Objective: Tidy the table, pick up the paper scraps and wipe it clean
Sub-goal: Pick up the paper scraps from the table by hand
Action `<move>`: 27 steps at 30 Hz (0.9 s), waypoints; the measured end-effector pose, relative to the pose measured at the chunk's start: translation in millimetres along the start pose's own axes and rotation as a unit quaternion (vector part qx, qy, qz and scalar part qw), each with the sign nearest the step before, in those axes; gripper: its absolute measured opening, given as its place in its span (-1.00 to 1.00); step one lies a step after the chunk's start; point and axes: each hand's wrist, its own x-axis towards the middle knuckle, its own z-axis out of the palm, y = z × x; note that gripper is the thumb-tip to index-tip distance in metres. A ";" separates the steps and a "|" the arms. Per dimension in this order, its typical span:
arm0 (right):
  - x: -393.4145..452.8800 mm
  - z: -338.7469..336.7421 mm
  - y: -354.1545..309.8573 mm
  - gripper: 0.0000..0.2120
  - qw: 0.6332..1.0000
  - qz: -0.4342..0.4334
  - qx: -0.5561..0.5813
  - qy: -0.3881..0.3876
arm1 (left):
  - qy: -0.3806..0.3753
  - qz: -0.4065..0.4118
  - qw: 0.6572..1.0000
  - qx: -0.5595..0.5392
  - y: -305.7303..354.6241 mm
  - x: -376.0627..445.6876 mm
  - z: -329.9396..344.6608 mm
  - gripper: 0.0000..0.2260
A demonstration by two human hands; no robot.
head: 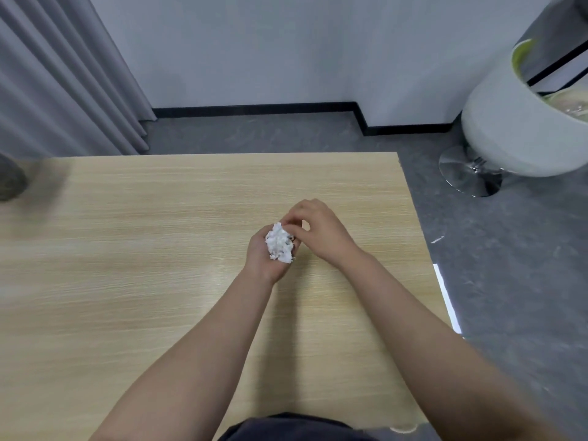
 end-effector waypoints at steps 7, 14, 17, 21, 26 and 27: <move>-18.5 -5.4 -14.5 -0.83 0.996 0.021 0.055 0.068 | -0.044 0.002 0.999 -0.010 0.7 -27.9 10.0 -0.70; -58.1 -14.0 -30.4 -0.82 0.964 0.126 0.137 0.189 | -0.127 -0.080 0.987 -0.054 -5.1 -33.3 14.2 -0.69; -83.1 -9.7 -36.7 -0.79 0.949 0.178 0.143 0.218 | -0.153 -0.107 0.982 -0.016 -13.4 -44.6 13.9 -0.68; -119.7 0.9 -41.3 -0.78 0.918 0.234 0.160 0.276 | -0.182 -0.174 0.966 0.051 -32.3 -67.8 11.1 -0.67; -174.9 8.7 -45.1 -0.76 0.886 0.288 0.155 0.330 | -0.197 -0.213 0.948 0.131 -68.2 -84.8 0.4 -0.65; -187.6 9.4 -46.0 -0.75 0.879 0.297 0.153 0.340 | -0.202 -0.223 0.942 0.146 -77.1 -89.5 -1.6 -0.64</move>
